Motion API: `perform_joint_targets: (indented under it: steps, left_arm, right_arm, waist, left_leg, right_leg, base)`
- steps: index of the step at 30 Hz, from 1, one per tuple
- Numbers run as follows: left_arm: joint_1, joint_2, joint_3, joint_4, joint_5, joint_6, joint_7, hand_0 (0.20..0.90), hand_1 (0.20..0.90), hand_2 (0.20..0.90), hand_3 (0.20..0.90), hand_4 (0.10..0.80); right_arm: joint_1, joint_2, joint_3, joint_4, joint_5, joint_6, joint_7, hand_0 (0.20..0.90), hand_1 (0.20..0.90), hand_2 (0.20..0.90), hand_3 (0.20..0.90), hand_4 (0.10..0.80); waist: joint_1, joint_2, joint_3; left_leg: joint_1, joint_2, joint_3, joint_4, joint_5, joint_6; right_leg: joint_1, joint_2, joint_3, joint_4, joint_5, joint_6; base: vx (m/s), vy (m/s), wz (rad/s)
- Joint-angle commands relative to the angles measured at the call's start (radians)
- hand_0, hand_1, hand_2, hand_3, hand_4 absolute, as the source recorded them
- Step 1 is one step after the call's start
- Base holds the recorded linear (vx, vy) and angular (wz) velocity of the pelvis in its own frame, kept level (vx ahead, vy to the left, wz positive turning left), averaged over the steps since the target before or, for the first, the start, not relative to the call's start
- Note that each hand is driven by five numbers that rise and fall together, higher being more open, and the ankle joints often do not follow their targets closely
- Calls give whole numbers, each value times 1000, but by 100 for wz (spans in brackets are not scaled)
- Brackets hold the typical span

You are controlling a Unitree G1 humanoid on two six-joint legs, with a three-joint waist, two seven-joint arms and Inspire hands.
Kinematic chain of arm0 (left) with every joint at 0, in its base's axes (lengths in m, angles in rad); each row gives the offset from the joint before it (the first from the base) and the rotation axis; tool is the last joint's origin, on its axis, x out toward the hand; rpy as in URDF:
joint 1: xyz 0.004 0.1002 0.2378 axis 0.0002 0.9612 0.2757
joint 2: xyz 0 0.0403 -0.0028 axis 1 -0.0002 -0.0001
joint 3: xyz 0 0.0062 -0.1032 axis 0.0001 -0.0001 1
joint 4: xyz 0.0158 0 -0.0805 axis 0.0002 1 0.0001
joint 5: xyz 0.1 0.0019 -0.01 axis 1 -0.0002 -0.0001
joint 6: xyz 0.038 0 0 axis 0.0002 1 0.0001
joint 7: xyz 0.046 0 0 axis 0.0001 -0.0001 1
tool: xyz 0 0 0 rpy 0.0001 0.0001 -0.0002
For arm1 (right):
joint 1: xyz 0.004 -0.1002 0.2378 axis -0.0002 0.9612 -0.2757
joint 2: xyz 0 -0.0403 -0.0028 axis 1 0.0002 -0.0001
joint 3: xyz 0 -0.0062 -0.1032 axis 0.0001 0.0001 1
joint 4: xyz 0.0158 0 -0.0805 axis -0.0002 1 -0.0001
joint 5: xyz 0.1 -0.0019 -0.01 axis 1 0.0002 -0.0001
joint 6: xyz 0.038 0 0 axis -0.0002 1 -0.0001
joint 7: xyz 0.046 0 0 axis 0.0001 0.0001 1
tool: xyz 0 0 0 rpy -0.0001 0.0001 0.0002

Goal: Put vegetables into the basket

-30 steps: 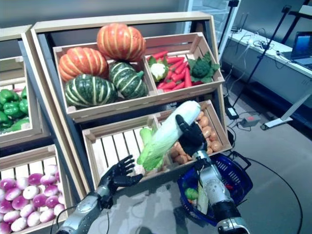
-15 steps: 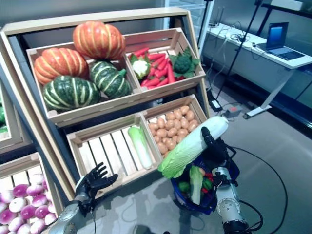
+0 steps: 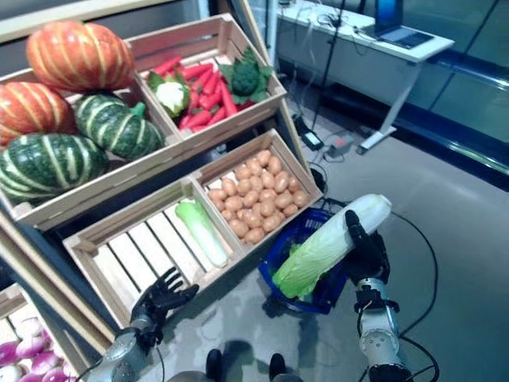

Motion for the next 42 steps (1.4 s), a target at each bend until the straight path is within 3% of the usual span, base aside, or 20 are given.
perform_joint_targets:
  steps: [1,7,15,18,20,24,26,32,42]
  left_arm:
    - [-90,76,19,-51,-21,-72,23,900,900,900,900,800]
    - [-78,64,-7,-30,-50,-69,42,900,900,900,900,800]
    - [-40,75,-38,-41,-55,-76,14,900,900,900,900,800]
    - [-52,91,-50,-58,-57,-94,5,900,900,900,900,800]
    - [-76,115,-64,-79,-55,-143,9,900,900,900,900,800]
    - [-133,153,-83,-111,-25,-287,95,900,900,900,900,800]
    - [-169,163,-93,-116,18,-364,183,900,900,900,900,800]
    - [-251,162,-105,-138,109,-493,334,900,900,900,900,800]
    - [-316,160,-100,-201,145,-521,454,900,900,900,900,800]
  right_arm:
    - [-131,-55,-22,-15,-54,-140,-52,300,300,300,300,400]
    - [-254,-145,-7,104,-125,-191,-150,300,300,300,300,400]
    - [-367,-258,9,142,-270,-159,-280,300,300,300,300,400]
    - [-436,-308,31,195,-312,-150,-308,300,300,300,300,400]
    - [-494,-363,44,252,-323,-147,-314,300,300,300,300,400]
    - [-605,-430,82,351,-342,-144,-296,300,300,300,300,400]
    - [-656,-439,110,396,-344,-156,-305,300,300,300,300,400]
    - [-805,-458,175,504,-424,-111,-356,300,300,300,300,400]
    - [-867,-424,180,542,-399,-72,-375,300,300,300,300,400]
  waist:
    - [9,-19,-47]
    - [52,-37,-63]
    - [94,-37,-56]
    - [110,-34,-38]
    - [123,-26,1]
    - [133,3,94]
    - [138,19,142]
    - [153,55,246]
    - [134,84,306]
  left_leg:
    - [-12,1,-45,8,-92,-42]
    - [-11,34,-11,8,-85,-55]
    - [-25,59,-24,17,-57,-84]
    - [-77,63,-39,101,-69,-92]
    - [-167,68,-77,252,-118,-105]
    - [-306,82,-101,454,-186,-97]
    - [-396,76,-123,557,-219,-86]
    - [-593,8,-168,742,-273,-49]
    - [-803,-44,-154,972,-369,4]
  right_leg:
    - [16,-46,3,67,-27,57]
    - [70,-13,-27,-34,-20,29]
    - [111,5,-74,-32,-60,2]
    - [89,-4,-92,24,-86,-11]
    - [36,-21,-84,132,-135,-21]
    - [-99,-71,-83,343,-209,-53]
    - [-181,-103,-74,466,-244,-69]
    - [-401,-165,-45,702,-291,-86]
    - [-674,-214,32,970,-361,-89]
  base:
    - [4,-207,-38]
    - [60,-181,-7]
    - [61,-116,3]
    - [-1,-91,17]
    - [-68,-90,18]
    - [-168,-8,17]
    - [-162,12,9]
    - [-109,25,20]
    - [-48,47,8]
